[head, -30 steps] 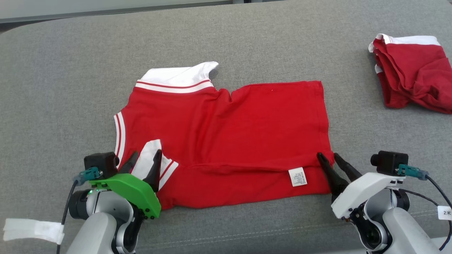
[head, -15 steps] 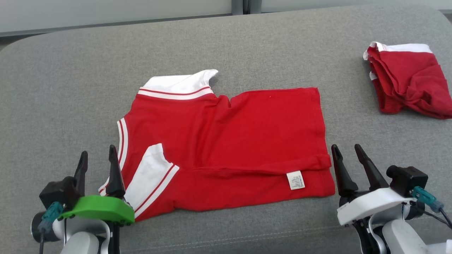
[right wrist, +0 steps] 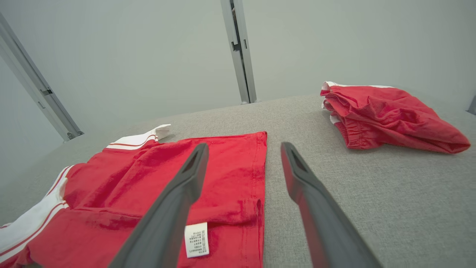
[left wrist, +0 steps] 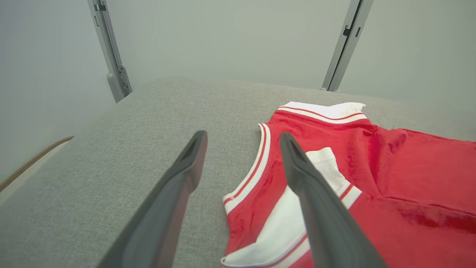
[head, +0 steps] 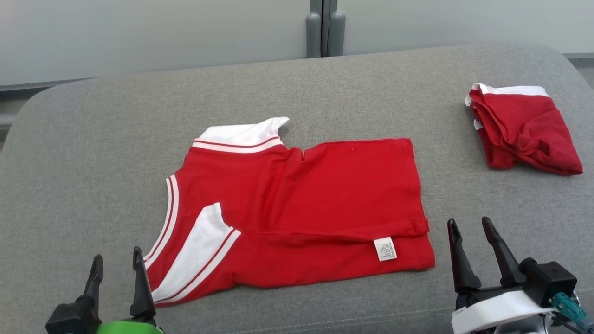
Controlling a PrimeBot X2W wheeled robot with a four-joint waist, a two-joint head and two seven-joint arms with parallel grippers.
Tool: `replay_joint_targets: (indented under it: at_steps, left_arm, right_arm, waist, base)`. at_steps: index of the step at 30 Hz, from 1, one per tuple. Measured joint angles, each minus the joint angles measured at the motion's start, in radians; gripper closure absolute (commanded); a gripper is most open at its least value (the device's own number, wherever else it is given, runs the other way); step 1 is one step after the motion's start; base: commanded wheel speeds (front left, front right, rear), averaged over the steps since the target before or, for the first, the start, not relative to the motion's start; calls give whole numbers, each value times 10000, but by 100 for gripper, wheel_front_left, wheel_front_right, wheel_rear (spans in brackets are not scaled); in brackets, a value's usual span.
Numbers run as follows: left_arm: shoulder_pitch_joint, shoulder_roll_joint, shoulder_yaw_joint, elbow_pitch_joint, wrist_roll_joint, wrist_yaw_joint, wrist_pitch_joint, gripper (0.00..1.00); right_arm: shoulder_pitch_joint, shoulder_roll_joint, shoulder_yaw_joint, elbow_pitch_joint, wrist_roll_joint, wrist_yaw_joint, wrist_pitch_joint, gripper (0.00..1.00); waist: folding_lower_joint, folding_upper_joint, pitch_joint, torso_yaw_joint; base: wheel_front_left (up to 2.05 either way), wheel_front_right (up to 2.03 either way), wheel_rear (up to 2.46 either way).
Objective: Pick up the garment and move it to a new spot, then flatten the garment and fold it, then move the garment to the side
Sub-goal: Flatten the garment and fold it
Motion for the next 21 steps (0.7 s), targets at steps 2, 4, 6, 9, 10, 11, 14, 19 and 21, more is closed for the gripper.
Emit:
replay_joint_targets:
  at_steps: [2, 4, 6, 9, 10, 11, 14, 19, 21]
  left_arm:
    - [181, 61, -6, -44, 2, 6, 0, 0]
    - [284, 96, -31, -111, 31, 36, 0, 0]
    - [307, 102, -65, -257, 94, 81, 2, 0]
    - [316, 128, -123, -382, 163, 136, 71, 0]
    - [327, 150, -130, -401, 163, 161, 92, 0]
    - [343, 178, -134, -424, 163, 161, 107, 0]
    - [350, 228, -165, -485, 163, 163, 184, 0]
    - [345, 267, -270, -583, 236, 209, 337, 0]
    - [315, 305, -322, -587, 284, 215, 376, 0]
  right_arm:
    - [235, 109, -35, -105, -54, 0, 0, 0]
    - [402, 196, -46, -194, -94, 0, 0, 0]
    - [484, 238, -69, -221, -142, 0, 0, 0]
    - [502, 276, -77, -222, -161, 0, 0, 0]
    - [510, 282, -71, -222, -178, 0, 0, 0]
    - [519, 291, -65, -222, -199, 0, 0, 0]
    - [546, 316, -48, -222, -228, 0, 0, 0]
    - [545, 345, -36, -238, -245, 0, 0, 0]
    - [544, 349, -31, -234, -257, 0, 0, 0]
  waist:
    - [0, 0, -132, 5]
    - [0, 0, -241, 9]
    - [0, 0, -313, 8]
    - [0, 0, -374, 0]
    - [0, 0, -386, -4]
    - [0, 0, -400, -11]
    - [0, 0, -406, -26]
    - [0, 0, -376, 20]
    - [0, 0, -344, 68]
  base:
    - [0, 0, 0]
    - [0, 0, 0]
    - [0, 0, 0]
    - [0, 0, 0]
    - [0, 0, 0]
    - [0, 0, 0]
    - [0, 0, 0]
    - [0, 0, 0]
    - [0, 0, 0]
